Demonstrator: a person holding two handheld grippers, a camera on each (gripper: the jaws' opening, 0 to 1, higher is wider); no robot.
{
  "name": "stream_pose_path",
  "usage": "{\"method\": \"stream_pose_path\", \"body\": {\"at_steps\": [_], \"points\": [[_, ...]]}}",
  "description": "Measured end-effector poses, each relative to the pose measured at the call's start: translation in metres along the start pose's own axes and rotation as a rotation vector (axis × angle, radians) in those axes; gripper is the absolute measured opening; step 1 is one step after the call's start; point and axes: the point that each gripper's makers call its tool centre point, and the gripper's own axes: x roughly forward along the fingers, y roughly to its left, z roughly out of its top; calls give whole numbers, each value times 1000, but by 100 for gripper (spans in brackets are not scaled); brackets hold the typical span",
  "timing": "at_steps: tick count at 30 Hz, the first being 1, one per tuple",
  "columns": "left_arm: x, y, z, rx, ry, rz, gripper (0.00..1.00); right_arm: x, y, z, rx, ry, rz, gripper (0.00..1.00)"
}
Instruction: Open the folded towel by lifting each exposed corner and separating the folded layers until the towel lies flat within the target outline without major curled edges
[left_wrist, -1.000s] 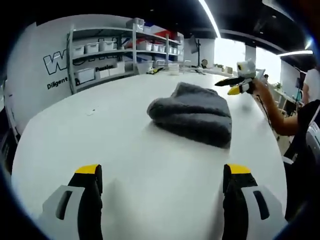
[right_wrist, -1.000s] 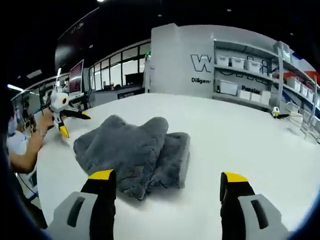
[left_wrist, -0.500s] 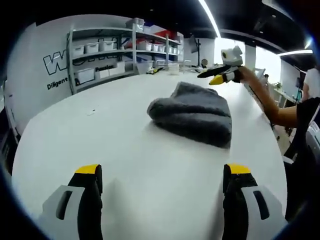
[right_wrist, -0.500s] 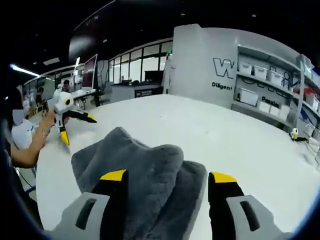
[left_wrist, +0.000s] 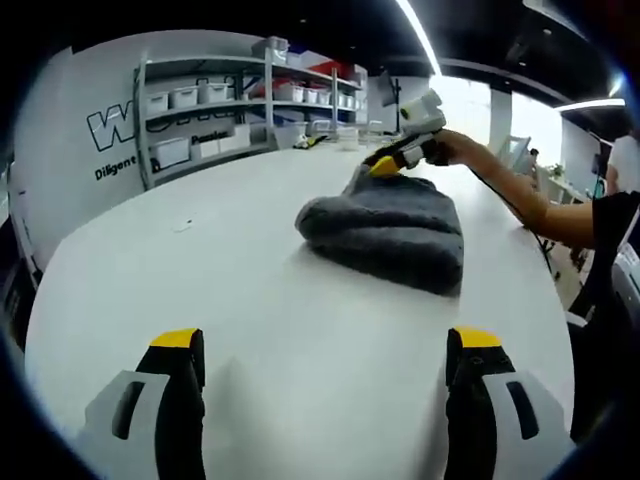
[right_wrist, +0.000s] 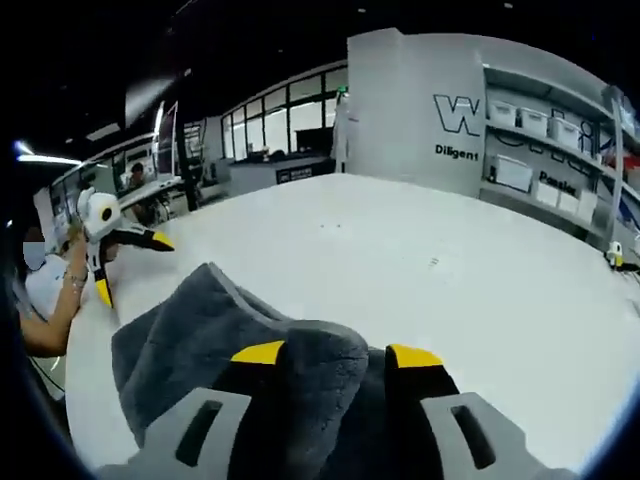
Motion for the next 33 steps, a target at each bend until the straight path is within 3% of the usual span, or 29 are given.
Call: {"method": "stream_pose_path", "body": {"at_steps": [5, 7, 12, 21, 27, 33], "points": [[-1, 1, 1, -1, -3, 0, 99, 3, 0, -7, 19, -1, 11, 14], [-1, 1, 1, -2, -4, 0, 99, 1, 5, -3, 13, -36, 40, 7], [-1, 0, 2, 0, -11, 2, 99, -9, 11, 6, -31, -69, 33, 4], [-2, 0, 3, -2, -14, 1, 98, -48, 41, 32, -83, -224, 107, 3], [-2, 1, 4, -2, -18, -1, 98, -77, 69, 36, -111, -293, 185, 3], [-3, 2, 6, 0, -22, -2, 98, -110, 96, 25, -201, -329, 237, 2]]}}
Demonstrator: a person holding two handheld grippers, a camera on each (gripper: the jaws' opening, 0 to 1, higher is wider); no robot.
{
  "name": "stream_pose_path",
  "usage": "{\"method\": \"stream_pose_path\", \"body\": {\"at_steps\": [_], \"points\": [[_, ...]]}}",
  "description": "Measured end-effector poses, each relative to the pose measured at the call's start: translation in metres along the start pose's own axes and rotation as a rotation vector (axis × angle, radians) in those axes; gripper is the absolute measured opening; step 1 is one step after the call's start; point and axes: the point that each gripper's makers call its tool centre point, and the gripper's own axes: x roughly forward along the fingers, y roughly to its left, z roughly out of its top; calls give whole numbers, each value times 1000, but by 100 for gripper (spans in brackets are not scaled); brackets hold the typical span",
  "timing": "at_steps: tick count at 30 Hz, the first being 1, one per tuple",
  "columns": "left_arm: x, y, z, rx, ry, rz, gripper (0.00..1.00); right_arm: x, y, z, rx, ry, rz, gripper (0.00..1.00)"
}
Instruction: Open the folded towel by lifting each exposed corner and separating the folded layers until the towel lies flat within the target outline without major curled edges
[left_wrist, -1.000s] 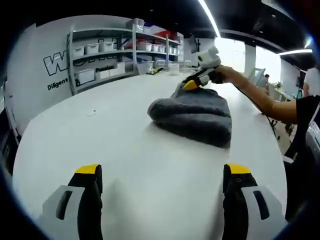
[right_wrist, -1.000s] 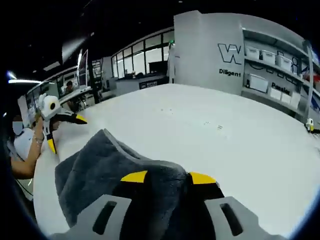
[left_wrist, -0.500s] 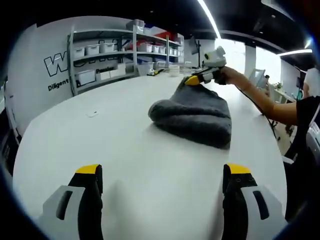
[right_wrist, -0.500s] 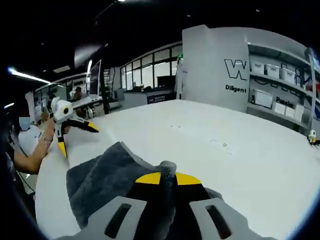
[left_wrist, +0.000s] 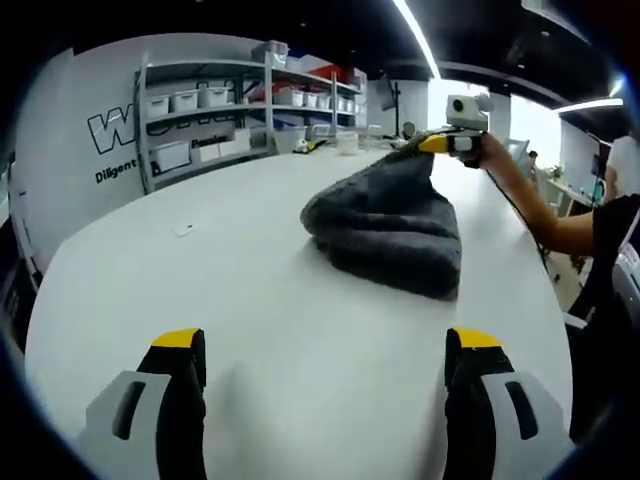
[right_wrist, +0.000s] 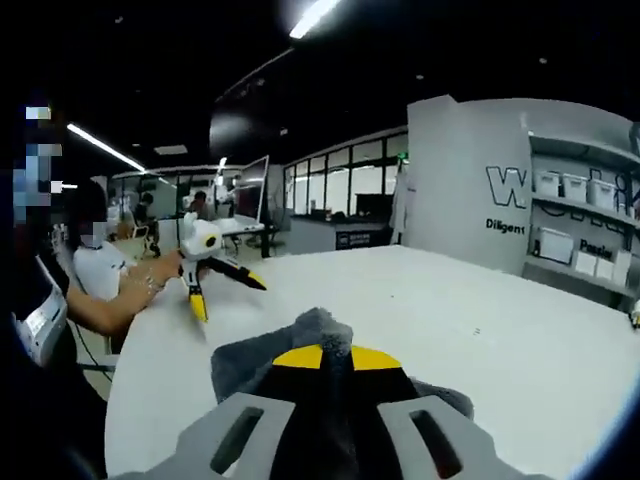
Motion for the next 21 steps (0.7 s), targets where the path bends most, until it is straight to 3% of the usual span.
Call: {"method": "stream_pose_path", "body": {"at_steps": [4, 7, 15, 21], "points": [[0, 0, 0, 1, 1, 0, 98, -13, 20, -10, -7, 7, 72, 2], [0, -1, -1, 2, 2, -1, 98, -19, 30, -32, -12, 71, 97, 2], [0, -1, 0, 0, -2, -4, 98, -18, 26, -74, 51, 123, 64, 2], [-2, 2, 1, -7, -12, 3, 98, -15, 20, -92, 38, 187, 11, 2]]}}
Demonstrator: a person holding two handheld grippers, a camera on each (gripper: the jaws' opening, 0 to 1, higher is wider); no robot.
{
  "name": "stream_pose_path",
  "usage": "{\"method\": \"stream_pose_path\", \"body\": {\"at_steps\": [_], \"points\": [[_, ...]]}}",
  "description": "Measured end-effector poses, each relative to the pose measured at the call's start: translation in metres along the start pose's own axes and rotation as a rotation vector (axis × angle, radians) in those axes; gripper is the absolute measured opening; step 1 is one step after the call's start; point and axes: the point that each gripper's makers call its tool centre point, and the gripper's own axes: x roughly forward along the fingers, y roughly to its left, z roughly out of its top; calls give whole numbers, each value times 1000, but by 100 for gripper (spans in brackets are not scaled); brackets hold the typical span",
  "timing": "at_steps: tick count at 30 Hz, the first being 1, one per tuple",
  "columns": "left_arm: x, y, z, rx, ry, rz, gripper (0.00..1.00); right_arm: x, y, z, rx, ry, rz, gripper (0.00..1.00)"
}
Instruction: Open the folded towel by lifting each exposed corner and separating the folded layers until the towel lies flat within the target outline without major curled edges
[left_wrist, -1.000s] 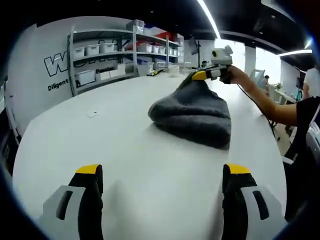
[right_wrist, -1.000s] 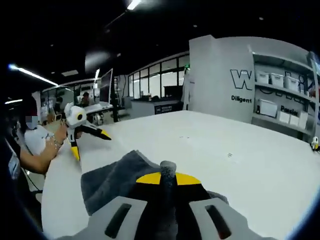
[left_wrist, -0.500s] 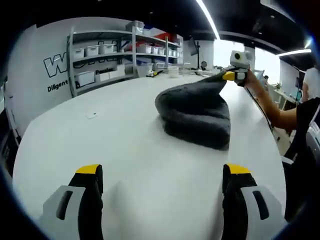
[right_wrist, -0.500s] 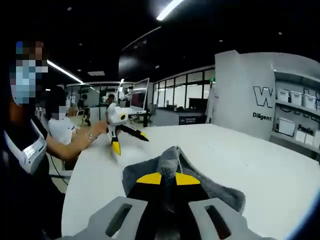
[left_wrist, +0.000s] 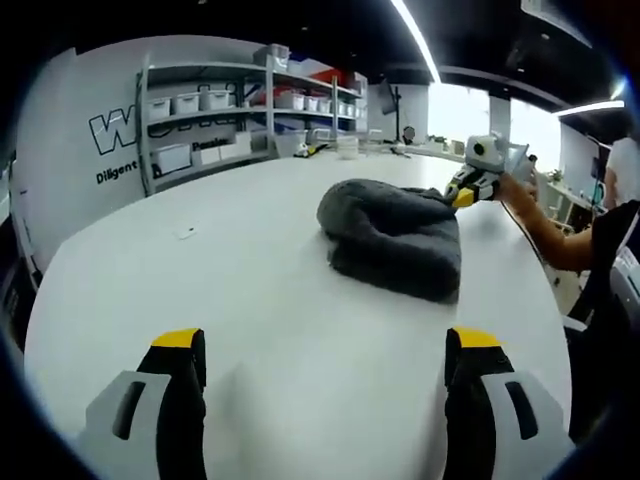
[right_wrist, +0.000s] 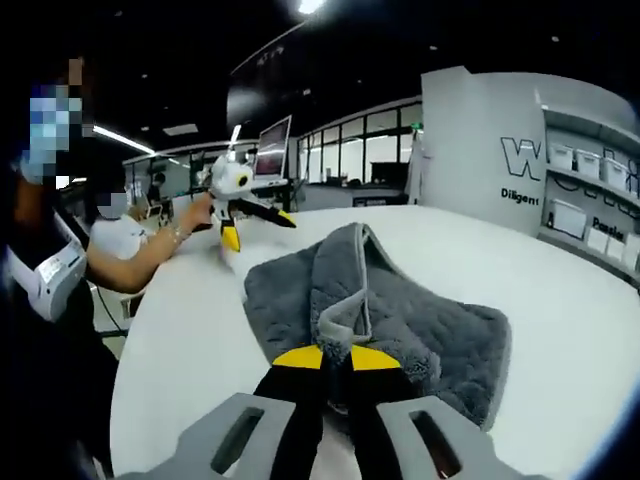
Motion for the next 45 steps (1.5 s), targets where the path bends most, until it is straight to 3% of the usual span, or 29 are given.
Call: {"method": "stream_pose_path", "body": {"at_steps": [6, 9, 13, 20, 26, 30, 35, 39, 45], "points": [[1, 0, 0, -3, 2, -2, 98, 6, 0, -8, -31, 44, -33, 2], [0, -8, 13, -44, -67, -54, 98, 5, -1, -9, -52, 58, -46, 2], [-1, -7, 11, -7, -55, -37, 98, 5, -2, -9, -74, 76, -61, 2], [-4, -3, 10, -20, -57, -27, 98, 0, -1, -3, -81, 63, -95, 5], [-4, -2, 10, -20, -54, -22, 98, -17, -7, 18, -118, 9, -207, 26], [-4, -4, 11, -21, -59, -27, 98, -30, -11, 26, -113, -7, -264, 52], [-3, -4, 10, -19, -52, -28, 98, -46, -17, 21, -52, -16, -302, 72], [-4, -6, 12, -25, -63, -31, 98, -60, -24, 5, 3, 5, -360, 98], [-2, -4, 10, -33, -54, -28, 98, -74, -24, -13, 49, 25, -402, 99]]}}
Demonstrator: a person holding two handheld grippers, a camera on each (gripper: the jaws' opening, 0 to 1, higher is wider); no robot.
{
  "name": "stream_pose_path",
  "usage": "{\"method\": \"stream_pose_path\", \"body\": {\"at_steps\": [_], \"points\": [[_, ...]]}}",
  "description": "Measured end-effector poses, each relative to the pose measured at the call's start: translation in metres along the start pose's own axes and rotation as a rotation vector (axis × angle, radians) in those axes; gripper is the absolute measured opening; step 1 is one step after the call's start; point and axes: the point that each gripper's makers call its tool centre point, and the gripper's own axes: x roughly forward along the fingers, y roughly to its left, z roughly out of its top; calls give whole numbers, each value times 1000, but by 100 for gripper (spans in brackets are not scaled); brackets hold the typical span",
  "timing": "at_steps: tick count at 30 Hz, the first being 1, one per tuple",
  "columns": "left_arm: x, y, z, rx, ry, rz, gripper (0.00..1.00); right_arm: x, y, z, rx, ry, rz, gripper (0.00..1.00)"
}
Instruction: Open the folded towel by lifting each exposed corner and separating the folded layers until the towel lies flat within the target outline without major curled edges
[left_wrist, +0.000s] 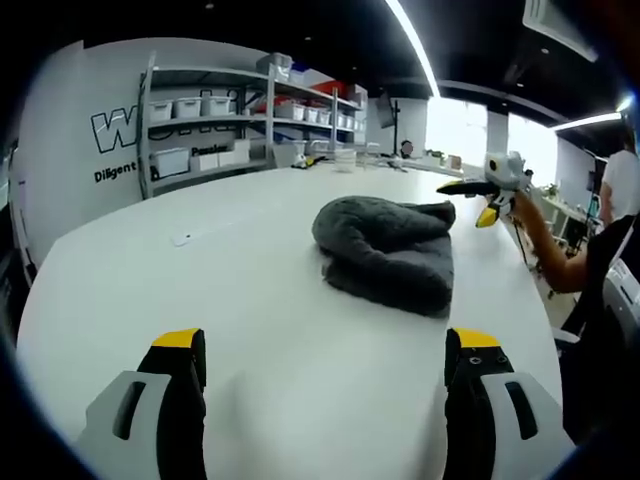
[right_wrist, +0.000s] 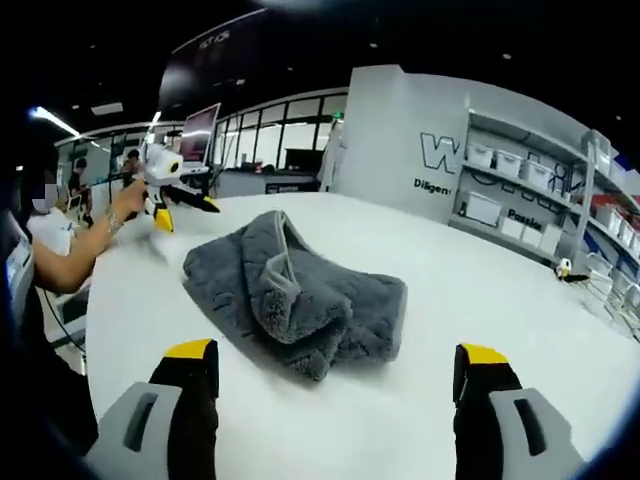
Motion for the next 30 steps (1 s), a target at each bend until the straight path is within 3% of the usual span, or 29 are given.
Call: {"method": "stream_pose_path", "body": {"at_steps": [9, 14, 18, 21, 26, 30], "points": [[1, 0, -1, -2, 5, -2, 98, -8, -5, -14, 2, 39, -40, 99], [8, 2, -2, -12, 12, 17, 94, -11, 1, -20, 30, 66, -20, 99], [12, 2, 0, -2, 14, 20, 93, -15, 2, -17, 41, 42, -11, 99], [20, 11, 3, -6, 18, 57, 87, -21, 0, -10, 36, 20, -21, 99], [38, 13, 5, 53, 84, 89, 87, -29, 1, -4, 15, 1, -20, 99], [58, 11, 17, 51, 58, 88, 82, -35, -1, -7, 11, 12, -30, 99]]}}
